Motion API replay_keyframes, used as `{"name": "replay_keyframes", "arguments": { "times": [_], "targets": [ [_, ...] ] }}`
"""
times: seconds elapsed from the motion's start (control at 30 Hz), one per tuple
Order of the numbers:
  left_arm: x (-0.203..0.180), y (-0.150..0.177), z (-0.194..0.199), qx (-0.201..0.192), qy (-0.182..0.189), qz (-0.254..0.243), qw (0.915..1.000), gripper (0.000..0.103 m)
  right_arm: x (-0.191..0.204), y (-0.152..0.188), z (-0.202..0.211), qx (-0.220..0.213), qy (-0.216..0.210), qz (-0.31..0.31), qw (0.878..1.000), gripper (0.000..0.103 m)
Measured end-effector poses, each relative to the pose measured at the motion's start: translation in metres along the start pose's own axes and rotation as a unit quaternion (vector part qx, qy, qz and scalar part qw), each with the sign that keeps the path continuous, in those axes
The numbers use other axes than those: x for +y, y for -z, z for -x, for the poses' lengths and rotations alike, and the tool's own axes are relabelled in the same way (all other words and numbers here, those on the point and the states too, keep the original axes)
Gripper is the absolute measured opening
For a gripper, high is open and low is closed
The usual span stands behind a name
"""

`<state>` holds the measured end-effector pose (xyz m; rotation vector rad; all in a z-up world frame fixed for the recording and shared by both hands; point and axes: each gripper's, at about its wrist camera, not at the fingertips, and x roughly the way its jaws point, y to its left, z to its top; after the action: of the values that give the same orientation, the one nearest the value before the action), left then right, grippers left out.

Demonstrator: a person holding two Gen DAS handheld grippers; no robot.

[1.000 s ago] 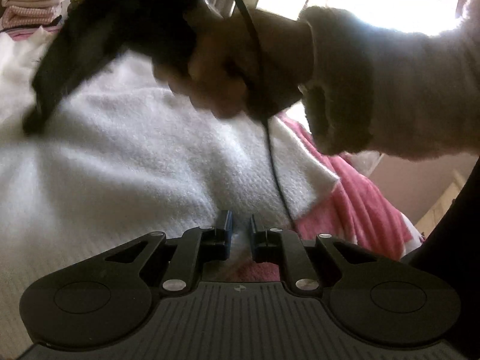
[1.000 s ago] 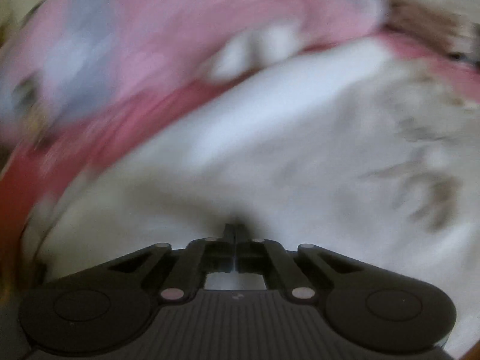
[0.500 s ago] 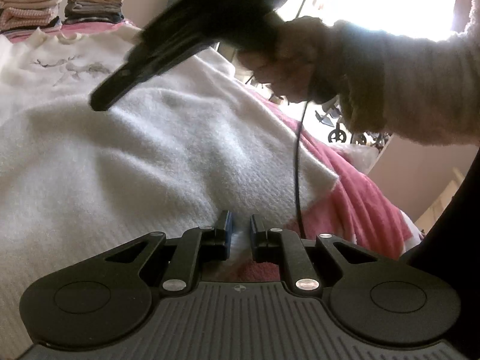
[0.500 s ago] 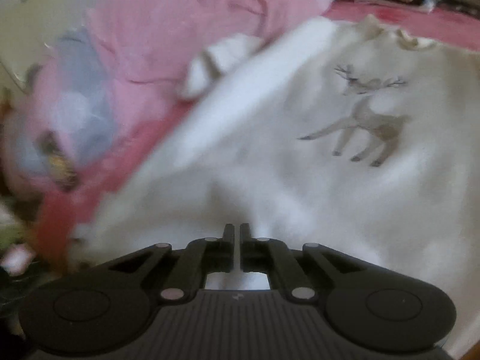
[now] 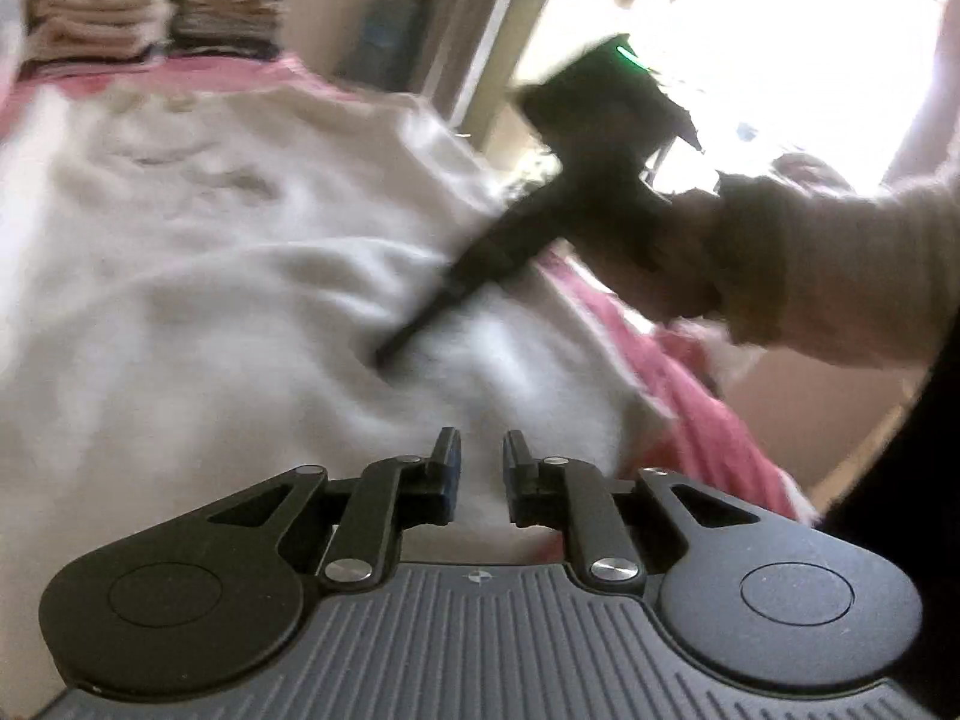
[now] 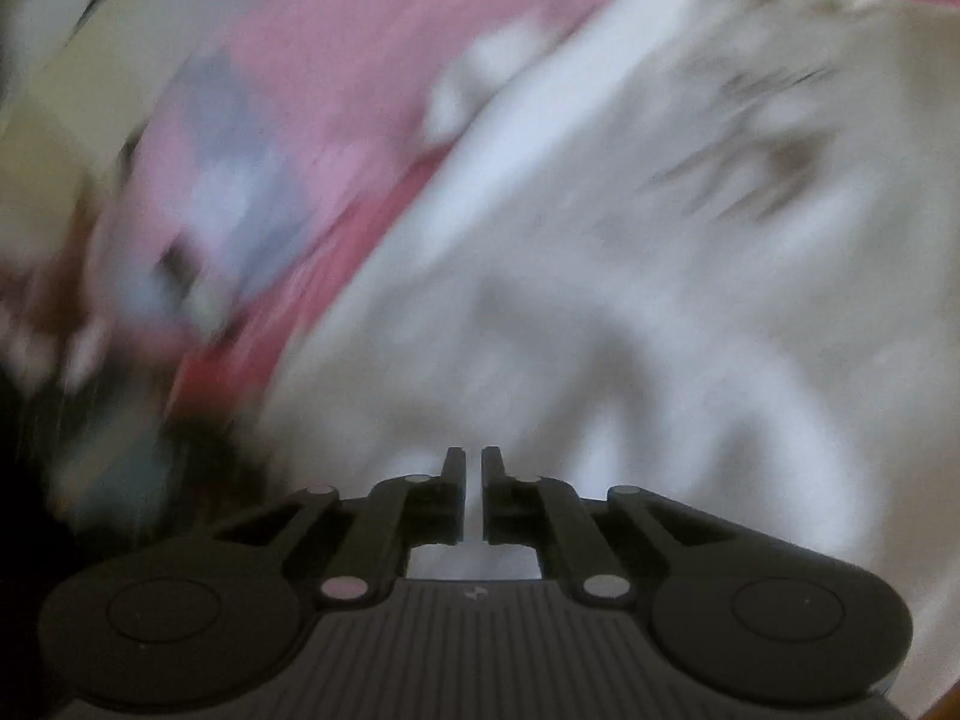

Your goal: Fold clothes

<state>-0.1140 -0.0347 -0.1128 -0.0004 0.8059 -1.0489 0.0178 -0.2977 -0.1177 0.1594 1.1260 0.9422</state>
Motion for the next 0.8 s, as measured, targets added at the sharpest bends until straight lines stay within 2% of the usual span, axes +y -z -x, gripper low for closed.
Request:
{"name": "replay_keyframes", "arguments": {
  "times": [0.07,0.13,0.2,0.3,0.37,0.43,0.47,0.53,0.6,0.63,0.77,0.8],
  "targets": [
    [0.012,0.007,-0.008,0.035,-0.018,0.012,0.9991,0.016,-0.023,0.002,0.013,-0.054,0.045,-0.046,0.996,0.0],
    [0.012,0.015,-0.008,0.038,-0.02,-0.002,0.9991,0.016,-0.048,0.003,0.028,-0.114,0.093,-0.096,0.984,0.0],
    [0.008,0.017,-0.006,0.04,-0.024,-0.013,0.9988,0.017,-0.047,0.011,0.04,-0.123,0.091,-0.106,0.983,0.0],
    [0.011,0.017,-0.006,0.041,-0.026,-0.001,0.9988,0.017,-0.042,0.025,0.059,-0.132,0.082,-0.118,0.981,0.003],
    [0.011,0.018,-0.006,0.04,-0.027,0.002,0.9988,0.017,-0.023,0.033,0.047,-0.081,0.014,-0.088,0.993,0.006],
    [0.011,0.018,-0.006,0.04,-0.027,-0.002,0.9988,0.017,-0.021,0.043,0.042,-0.053,0.042,-0.068,0.995,0.006],
    [0.011,0.018,-0.006,0.04,-0.027,-0.004,0.9988,0.018,-0.021,0.048,0.039,-0.04,0.058,-0.059,0.996,0.0],
    [0.01,0.018,-0.006,0.043,-0.027,-0.009,0.9987,0.018,-0.056,0.055,0.063,-0.102,0.069,-0.15,0.981,0.0],
    [0.007,0.017,-0.006,0.049,-0.03,-0.018,0.9982,0.018,-0.069,0.06,0.092,-0.178,0.127,-0.203,0.954,0.0],
    [0.005,0.016,-0.006,0.053,-0.033,-0.021,0.9979,0.018,-0.068,0.06,0.099,-0.188,0.13,-0.203,0.952,0.0],
    [0.0,0.014,-0.009,0.062,-0.045,-0.032,0.9965,0.018,-0.037,0.064,0.076,-0.089,0.039,-0.139,0.985,0.004],
    [0.0,0.013,-0.009,0.063,-0.047,-0.033,0.9964,0.018,-0.027,0.069,0.069,-0.062,0.038,-0.115,0.991,0.004]
  ]
}}
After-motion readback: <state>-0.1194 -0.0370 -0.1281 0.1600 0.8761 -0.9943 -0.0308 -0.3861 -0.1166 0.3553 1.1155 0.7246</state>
